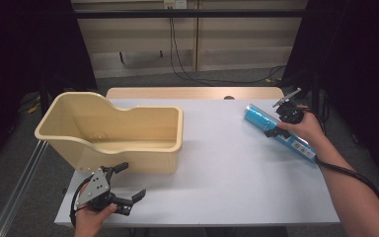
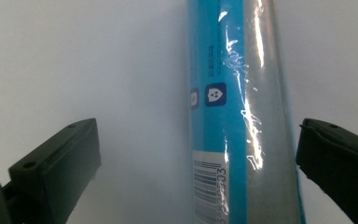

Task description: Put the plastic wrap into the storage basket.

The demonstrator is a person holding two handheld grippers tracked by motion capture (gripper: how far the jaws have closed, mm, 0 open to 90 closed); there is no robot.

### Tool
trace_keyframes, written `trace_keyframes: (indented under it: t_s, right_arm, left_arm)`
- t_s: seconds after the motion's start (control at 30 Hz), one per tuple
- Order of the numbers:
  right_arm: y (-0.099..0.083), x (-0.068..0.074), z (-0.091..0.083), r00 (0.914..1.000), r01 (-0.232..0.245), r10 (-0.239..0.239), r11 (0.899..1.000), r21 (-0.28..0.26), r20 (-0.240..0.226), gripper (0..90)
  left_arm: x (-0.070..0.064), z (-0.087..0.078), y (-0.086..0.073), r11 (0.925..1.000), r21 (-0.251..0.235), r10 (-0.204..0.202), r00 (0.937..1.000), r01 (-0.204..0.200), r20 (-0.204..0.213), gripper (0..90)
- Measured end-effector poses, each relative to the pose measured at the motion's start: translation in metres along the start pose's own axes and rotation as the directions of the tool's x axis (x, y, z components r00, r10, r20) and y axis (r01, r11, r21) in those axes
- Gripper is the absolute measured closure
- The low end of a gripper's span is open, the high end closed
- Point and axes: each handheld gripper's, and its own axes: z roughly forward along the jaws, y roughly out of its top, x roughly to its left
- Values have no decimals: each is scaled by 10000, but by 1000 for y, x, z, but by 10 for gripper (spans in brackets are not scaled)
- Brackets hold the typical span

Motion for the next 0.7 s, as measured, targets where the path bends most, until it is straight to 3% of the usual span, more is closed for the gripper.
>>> trace_keyframes:
  t_s: [0.3,0.4,0.5,0.7]
  right_arm:
    - [1,-11,8,9997,-162,142,9948,1004,210,0]
    - [0,-14,12,9989,-446,424,9873,1527,177,0]
    - [-3,-18,17,9992,-360,323,9780,2053,216,0]
    - [-4,-20,22,9981,-601,565,9745,2161,226,85]
  left_arm:
    - [0,1,-1,10000,59,5,10000,-5,35,1]
    - [0,2,-1,10000,84,36,10000,-37,90,1]
    - [0,2,-1,9999,103,39,10000,-40,91,1]
    - [0,3,-1,9999,153,58,9999,-60,139,1]
